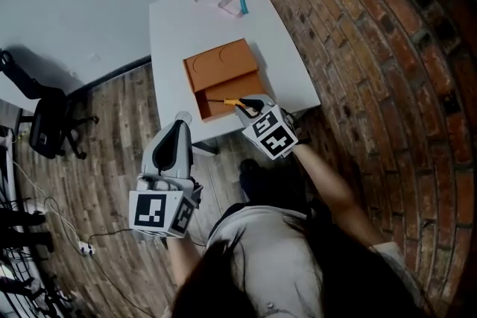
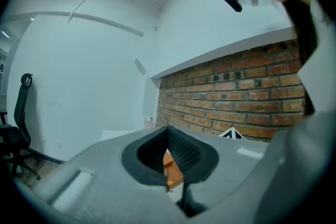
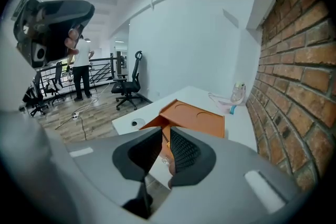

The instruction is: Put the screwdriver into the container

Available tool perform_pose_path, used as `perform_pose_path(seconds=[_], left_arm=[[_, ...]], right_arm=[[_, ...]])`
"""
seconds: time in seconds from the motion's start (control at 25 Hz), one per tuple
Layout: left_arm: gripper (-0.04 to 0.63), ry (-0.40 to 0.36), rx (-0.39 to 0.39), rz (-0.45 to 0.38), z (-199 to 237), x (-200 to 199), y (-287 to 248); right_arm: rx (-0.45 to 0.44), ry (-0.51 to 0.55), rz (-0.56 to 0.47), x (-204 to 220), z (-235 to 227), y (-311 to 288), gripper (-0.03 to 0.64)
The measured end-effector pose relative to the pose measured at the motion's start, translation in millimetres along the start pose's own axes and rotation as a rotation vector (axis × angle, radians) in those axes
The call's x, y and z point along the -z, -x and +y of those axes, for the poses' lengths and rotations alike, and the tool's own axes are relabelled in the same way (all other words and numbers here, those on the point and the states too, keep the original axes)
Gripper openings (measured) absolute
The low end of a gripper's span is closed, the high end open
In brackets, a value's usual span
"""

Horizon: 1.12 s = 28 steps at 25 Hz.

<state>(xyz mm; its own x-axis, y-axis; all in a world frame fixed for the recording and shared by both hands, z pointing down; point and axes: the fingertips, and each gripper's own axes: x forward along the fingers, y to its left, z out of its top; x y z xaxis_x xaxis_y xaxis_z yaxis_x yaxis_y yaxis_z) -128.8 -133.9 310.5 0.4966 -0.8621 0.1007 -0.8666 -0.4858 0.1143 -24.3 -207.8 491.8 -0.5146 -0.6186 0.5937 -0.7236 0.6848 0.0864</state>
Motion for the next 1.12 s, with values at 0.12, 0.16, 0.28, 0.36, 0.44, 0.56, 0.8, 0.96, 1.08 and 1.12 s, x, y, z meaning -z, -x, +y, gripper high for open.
perform_pose_path(seconds=[0.12, 0.16, 0.28, 0.36, 0.44, 0.56, 0.8, 0.96, 1.08, 1.12], left_arm=[[0.000, -0.003, 0.002, -0.008, -7, 0, 9], [0.000, -0.004, 0.001, -0.008, -10, 1, 13], [0.000, -0.002, 0.001, -0.012, -18, 2, 23], [0.000, -0.001, 0.002, -0.017, -22, 2, 30], [0.000, 0.001, 0.002, -0.019, -27, 2, 35], [0.000, -0.002, 0.004, -0.019, -35, 3, 44], [0.000, -0.014, 0.020, -0.040, -52, 0, 63], [0.000, -0.022, 0.023, -0.052, -61, -3, 73], [0.000, -0.025, 0.019, -0.064, -66, -5, 81], [0.000, -0.027, 0.019, -0.066, -68, -4, 84]], right_arm=[[0.020, -0.038, -0.042, -3, 5, 16, 0.042], [0.027, -0.052, -0.057, -3, 6, 22, 0.036], [0.051, -0.071, -0.102, -6, 12, 40, 0.023], [0.064, -0.078, -0.127, -7, 15, 51, 0.018], [0.069, -0.098, -0.155, -9, 19, 62, 0.009], [0.069, -0.133, -0.206, -16, 28, 81, 0.005], [0.115, -0.169, -0.308, -29, 40, 125, 0.005], [0.146, -0.182, -0.359, -30, 46, 152, 0.005], [0.164, -0.181, -0.381, -28, 51, 167, 0.005], [0.169, -0.182, -0.389, -28, 53, 172, 0.005]])
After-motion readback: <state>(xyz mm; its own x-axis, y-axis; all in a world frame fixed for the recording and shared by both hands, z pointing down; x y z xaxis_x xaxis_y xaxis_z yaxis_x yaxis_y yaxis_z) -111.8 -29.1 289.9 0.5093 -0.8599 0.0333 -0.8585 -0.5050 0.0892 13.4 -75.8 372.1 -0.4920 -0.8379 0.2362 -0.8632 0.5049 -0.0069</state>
